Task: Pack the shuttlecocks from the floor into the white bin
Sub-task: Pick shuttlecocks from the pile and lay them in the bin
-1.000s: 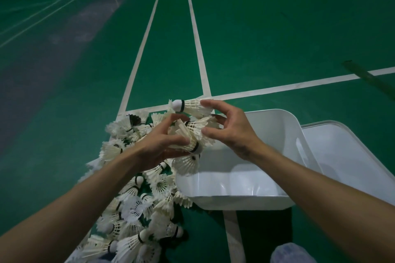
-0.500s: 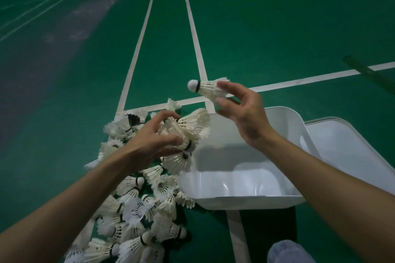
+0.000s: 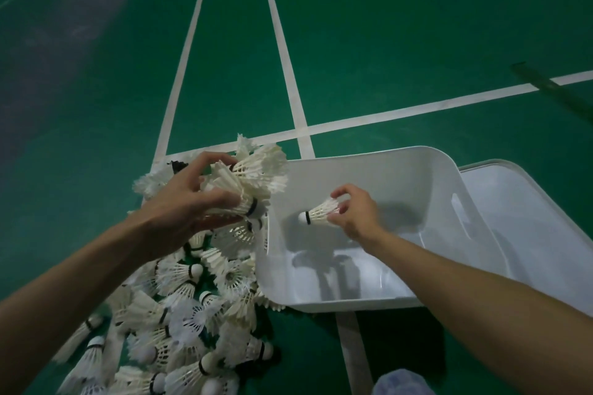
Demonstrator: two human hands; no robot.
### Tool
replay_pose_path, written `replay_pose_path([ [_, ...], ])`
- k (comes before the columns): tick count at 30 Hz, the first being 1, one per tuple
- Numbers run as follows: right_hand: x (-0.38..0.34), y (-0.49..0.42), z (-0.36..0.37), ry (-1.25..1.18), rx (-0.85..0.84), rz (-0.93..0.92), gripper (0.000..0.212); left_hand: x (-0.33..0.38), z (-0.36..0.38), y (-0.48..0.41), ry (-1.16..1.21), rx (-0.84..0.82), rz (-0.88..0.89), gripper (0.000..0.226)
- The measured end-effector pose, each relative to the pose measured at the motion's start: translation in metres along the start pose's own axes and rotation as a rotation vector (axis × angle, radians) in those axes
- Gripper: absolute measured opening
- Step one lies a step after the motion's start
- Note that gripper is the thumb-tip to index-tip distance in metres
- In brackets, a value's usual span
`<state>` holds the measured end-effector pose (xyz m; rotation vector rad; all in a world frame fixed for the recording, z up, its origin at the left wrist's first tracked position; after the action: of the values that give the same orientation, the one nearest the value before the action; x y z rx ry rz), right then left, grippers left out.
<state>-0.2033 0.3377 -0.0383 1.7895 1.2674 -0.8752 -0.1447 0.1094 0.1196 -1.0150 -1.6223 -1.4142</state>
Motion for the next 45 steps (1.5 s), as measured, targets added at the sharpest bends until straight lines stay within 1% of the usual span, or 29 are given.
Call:
replay_pose_path([
  [4, 0.025, -0.01, 0.026, -0.066, -0.04, 0.138, 0.046, -0.006, -0.008, -0.003, 0.027, -0.002, -0.019, 0.06],
  [9, 0.032, -0.021, 0.057, 0.034, -0.116, 0.135, 0.039, -0.015, -0.016, -0.011, 0.051, -0.031, -0.044, 0.081],
  [11, 0.032, -0.023, 0.066, 0.112, -0.12, 0.103, 0.04, -0.017, -0.017, -0.012, 0.071, -0.032, -0.052, 0.075],
  [13, 0.032, -0.026, 0.067, 0.157, -0.1, 0.06, 0.039, -0.015, -0.015, -0.011, 0.093, -0.027, -0.049, 0.053],
  [14, 0.033, -0.027, 0.066, 0.163, -0.097, 0.053, 0.039, -0.014, -0.013, -0.01, 0.103, -0.031, -0.047, 0.049],
  [19, 0.04, -0.028, 0.064, 0.192, -0.101, 0.055, 0.038, -0.013, -0.012, -0.006, 0.1, -0.033, -0.04, 0.05],
  [22, 0.034, -0.022, 0.071, 0.186, -0.154, 0.039, 0.041, -0.012, -0.011, -0.004, 0.083, -0.031, -0.052, 0.05],
  [24, 0.033, -0.02, 0.074, 0.139, -0.183, 0.058, 0.043, -0.012, -0.01, -0.003, 0.069, -0.029, -0.061, 0.051],
  [27, 0.031, -0.02, 0.067, 0.089, -0.187, 0.056, 0.051, -0.011, -0.008, -0.001, 0.061, -0.026, -0.067, 0.051],
  [30, 0.029, -0.019, 0.058, 0.153, -0.24, 0.008, 0.063, -0.008, -0.005, 0.002, 0.06, -0.023, -0.06, 0.052],
  [32, 0.029, -0.019, 0.049, 0.177, -0.239, 0.005, 0.064, -0.003, -0.002, 0.004, 0.058, -0.028, -0.054, 0.053],
  [34, 0.022, -0.021, 0.035, 0.139, -0.195, 0.004, 0.061, 0.002, 0.004, 0.007, 0.048, -0.042, -0.049, 0.055],
  [35, 0.014, -0.02, 0.026, 0.085, -0.176, 0.013, 0.057, 0.004, 0.007, 0.009, 0.048, -0.046, -0.051, 0.056],
  [37, -0.009, -0.016, 0.004, -0.102, -0.136, 0.031, 0.041, 0.005, 0.016, 0.012, 0.042, -0.058, -0.057, 0.059],
  [39, -0.051, -0.003, -0.03, -0.328, -0.078, -0.024, 0.028, 0.004, 0.025, 0.014, 0.019, -0.069, -0.061, 0.06],
  [41, -0.102, 0.018, -0.07, -0.471, -0.035, -0.204, 0.026, 0.002, 0.033, 0.014, 0.003, -0.082, -0.067, 0.06],
  [43, -0.147, 0.046, -0.095, -0.496, -0.078, -0.431, 0.037, -0.002, 0.04, 0.012, -0.013, -0.09, -0.083, 0.06],
  [45, -0.171, 0.069, -0.097, -0.395, -0.197, -0.571, 0.049, -0.006, 0.048, 0.013, -0.032, -0.107, -0.099, 0.062],
])
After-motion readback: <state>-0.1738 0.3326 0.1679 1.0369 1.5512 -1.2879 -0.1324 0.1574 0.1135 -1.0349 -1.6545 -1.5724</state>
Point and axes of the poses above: each hand's wrist, its own y-axis away from the middle knuckle, its own z-axis out of the palm, x = y × z, the point moved 9 cm from there along -y, towards the middle knuckle, and after that the axes turned 11 degrees about x, right-handed, at the moved point
